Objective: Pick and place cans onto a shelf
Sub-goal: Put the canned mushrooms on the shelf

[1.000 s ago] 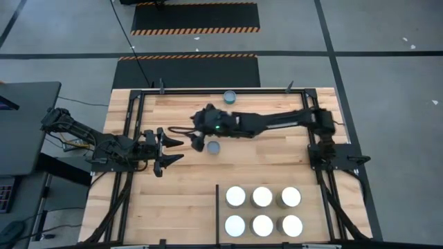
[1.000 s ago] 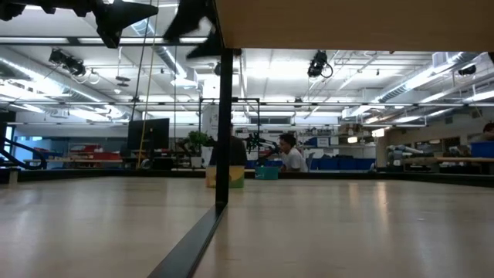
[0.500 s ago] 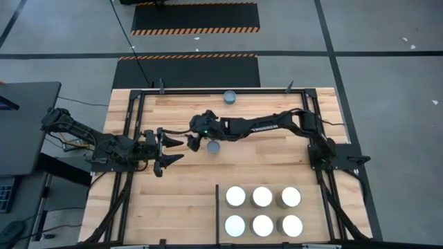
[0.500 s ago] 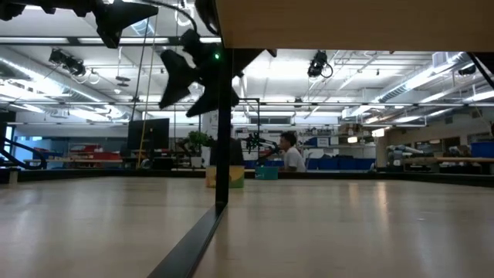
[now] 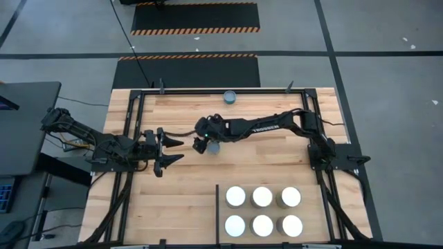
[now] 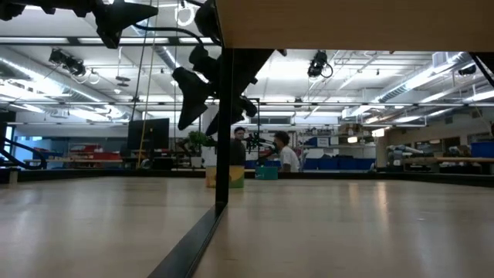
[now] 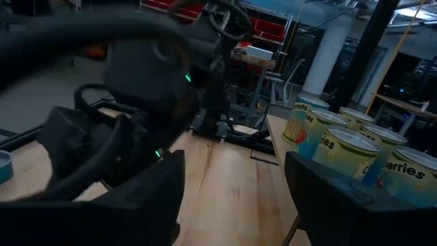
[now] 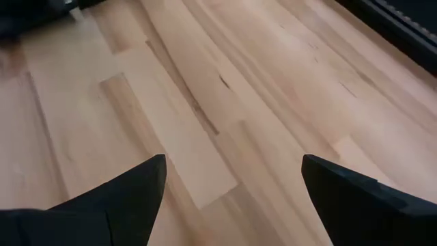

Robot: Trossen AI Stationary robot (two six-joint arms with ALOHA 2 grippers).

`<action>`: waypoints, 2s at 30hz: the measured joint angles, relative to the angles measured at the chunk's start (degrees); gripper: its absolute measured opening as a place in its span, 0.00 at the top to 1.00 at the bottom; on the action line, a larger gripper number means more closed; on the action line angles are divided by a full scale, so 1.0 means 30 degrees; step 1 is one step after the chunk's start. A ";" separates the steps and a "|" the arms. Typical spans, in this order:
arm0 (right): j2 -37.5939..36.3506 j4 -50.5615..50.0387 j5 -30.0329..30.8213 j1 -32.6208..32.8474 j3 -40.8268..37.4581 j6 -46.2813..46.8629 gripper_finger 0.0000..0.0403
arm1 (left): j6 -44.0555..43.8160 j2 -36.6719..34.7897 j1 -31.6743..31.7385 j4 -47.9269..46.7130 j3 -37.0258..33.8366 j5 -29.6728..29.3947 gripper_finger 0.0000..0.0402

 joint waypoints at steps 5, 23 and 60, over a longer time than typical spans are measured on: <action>-0.0730 0.2603 0.0287 0.0392 -0.0705 0.0469 0.14 | 0.0000 0.0000 0.0000 0.0001 0.0000 0.0000 0.36; -0.1763 0.0065 0.3504 0.1471 -0.2467 0.8540 0.14 | 0.0000 0.0007 0.0000 0.0124 -0.0015 0.0000 0.36; -0.1749 0.5411 -0.2441 0.0459 -0.8157 -0.3890 0.04 | 0.0002 0.0007 0.0000 0.0138 -0.0007 -0.0015 0.36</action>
